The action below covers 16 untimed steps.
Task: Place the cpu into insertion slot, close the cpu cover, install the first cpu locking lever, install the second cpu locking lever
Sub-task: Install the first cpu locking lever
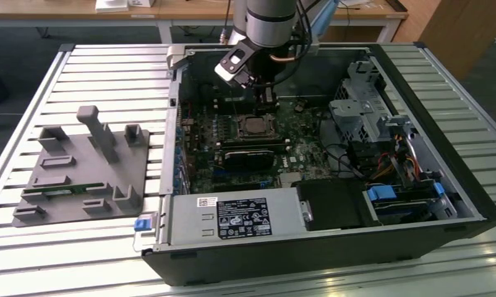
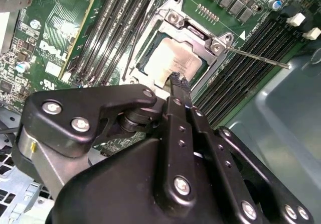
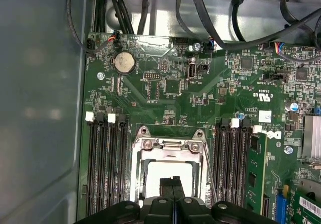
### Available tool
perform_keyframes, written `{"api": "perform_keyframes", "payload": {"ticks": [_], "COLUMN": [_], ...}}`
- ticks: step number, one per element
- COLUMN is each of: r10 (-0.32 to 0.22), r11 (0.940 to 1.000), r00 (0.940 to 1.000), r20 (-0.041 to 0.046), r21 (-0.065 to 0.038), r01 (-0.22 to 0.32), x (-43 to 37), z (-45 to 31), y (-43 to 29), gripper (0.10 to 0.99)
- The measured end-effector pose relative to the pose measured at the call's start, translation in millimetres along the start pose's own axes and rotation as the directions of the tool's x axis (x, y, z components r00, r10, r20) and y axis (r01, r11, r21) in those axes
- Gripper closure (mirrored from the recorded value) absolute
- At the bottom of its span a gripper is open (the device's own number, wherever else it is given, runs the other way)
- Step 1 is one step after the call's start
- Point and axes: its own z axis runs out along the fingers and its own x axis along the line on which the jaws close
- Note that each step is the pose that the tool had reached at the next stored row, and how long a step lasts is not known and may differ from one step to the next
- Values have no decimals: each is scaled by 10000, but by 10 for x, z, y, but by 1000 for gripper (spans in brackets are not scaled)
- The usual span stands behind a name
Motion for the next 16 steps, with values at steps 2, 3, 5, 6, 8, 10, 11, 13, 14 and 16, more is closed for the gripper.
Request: {"api": "perform_keyframes", "payload": {"ticks": [2,3,5,6,8,10,11,13,14,16], "r10": [0,0,0,0,0,0,0,0,0,0], "r11": [10000,10000,10000,10000,10000,10000,10000,10000,10000,10000], "r00": [10000,10000,10000,10000,10000,10000,10000,10000,10000,10000], "r20": [6,8,7,8,8,9,9,9,8,10], "r21": [0,0,0,-1,-1,0,0,0,-1,0], "r01": [0,0,0,0,0,0,0,0,0,0], "x": [0,0,0,0,0,0,0,-1,-1,-1], "z": [-14,-26,-62,-79,-119,-157,-173,-201,-212,-241], "y": [0,0,1,1,1,1,1,1,1,1], "gripper": [980,980,980,980,980,980,980,980,980,980]}}
